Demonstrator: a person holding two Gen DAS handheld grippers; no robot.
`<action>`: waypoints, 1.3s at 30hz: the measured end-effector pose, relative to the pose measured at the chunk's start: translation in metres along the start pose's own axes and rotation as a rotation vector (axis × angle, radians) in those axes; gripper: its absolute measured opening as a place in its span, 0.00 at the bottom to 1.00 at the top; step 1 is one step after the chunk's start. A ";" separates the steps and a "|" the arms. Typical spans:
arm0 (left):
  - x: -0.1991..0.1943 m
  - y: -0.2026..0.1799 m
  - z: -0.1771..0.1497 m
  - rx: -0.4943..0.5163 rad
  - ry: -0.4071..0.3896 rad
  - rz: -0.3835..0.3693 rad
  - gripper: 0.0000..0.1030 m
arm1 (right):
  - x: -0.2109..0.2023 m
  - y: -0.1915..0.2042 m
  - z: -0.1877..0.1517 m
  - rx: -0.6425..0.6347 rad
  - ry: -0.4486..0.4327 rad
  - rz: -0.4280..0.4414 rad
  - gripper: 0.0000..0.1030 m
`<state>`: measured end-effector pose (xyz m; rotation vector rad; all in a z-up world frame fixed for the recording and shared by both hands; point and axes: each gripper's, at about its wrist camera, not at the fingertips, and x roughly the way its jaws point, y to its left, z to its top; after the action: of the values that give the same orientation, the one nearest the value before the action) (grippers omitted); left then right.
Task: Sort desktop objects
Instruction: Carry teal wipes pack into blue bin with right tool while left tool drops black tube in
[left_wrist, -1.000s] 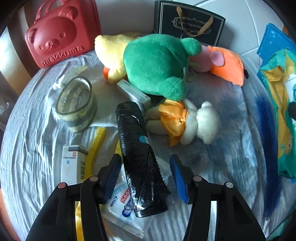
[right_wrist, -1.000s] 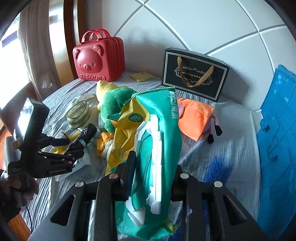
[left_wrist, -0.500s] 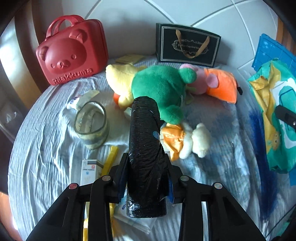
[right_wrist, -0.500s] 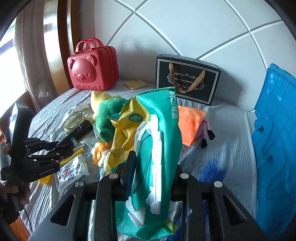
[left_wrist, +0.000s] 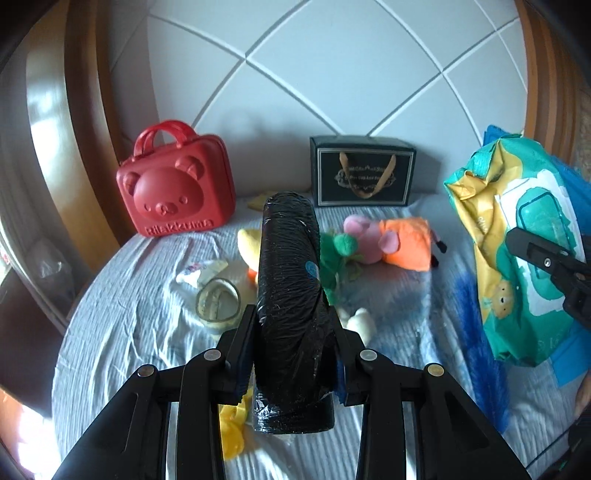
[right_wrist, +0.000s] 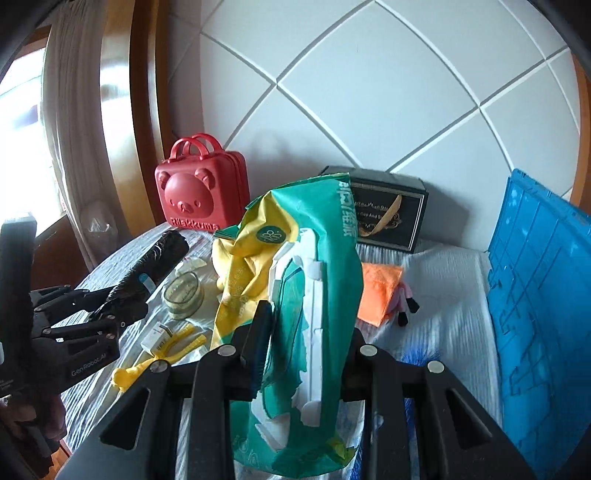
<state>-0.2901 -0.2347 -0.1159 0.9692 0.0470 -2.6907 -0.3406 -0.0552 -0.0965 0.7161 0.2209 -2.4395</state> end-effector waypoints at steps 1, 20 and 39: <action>-0.011 -0.002 0.006 0.004 -0.027 -0.001 0.32 | -0.010 0.002 0.005 0.001 -0.017 -0.006 0.27; -0.150 -0.096 0.079 0.185 -0.333 -0.232 0.33 | -0.193 -0.015 0.040 0.116 -0.282 -0.279 0.27; -0.141 -0.430 0.173 0.376 -0.287 -0.487 0.34 | -0.293 -0.329 0.038 0.269 -0.170 -0.612 0.27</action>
<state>-0.4111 0.1916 0.0793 0.7216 -0.3345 -3.3494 -0.3461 0.3445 0.0923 0.6077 0.0443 -3.1417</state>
